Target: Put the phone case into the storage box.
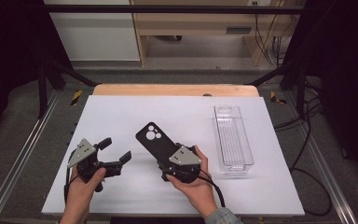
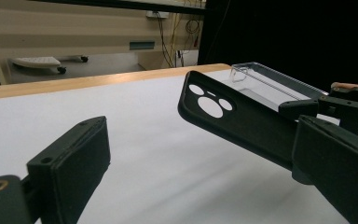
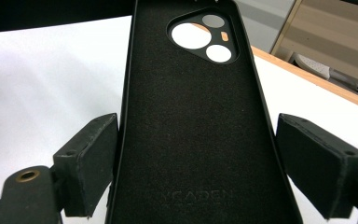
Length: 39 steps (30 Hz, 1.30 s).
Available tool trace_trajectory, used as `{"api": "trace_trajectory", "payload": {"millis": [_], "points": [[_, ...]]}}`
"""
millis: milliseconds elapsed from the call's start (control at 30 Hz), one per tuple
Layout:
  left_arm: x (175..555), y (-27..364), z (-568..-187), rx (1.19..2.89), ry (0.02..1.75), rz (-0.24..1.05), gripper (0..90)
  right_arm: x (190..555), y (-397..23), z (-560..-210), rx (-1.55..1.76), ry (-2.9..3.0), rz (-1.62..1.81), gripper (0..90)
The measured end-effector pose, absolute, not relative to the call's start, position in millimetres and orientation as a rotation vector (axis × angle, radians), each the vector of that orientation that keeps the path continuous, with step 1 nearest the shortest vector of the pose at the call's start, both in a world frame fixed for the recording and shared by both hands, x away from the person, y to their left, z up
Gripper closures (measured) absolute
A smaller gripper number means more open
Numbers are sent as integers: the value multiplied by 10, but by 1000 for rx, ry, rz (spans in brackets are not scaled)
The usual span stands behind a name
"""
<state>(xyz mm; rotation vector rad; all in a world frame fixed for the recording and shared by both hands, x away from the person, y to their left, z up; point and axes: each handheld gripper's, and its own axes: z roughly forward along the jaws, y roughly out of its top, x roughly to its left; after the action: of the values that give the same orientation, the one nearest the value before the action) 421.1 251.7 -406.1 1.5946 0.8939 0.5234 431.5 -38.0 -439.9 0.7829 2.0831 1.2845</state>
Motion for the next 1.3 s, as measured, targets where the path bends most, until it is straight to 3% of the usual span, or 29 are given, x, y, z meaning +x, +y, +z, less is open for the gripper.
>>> {"api": "trace_trajectory", "payload": {"millis": [500,1300], "points": [[4213,2447,-4090,1610,868,482,52,4262,-351,-4366,765,2053,1322,157],[4246,2421,-4188,1609,867,378,196,4119,-165,-4367,665,2058,1355,157]]}}
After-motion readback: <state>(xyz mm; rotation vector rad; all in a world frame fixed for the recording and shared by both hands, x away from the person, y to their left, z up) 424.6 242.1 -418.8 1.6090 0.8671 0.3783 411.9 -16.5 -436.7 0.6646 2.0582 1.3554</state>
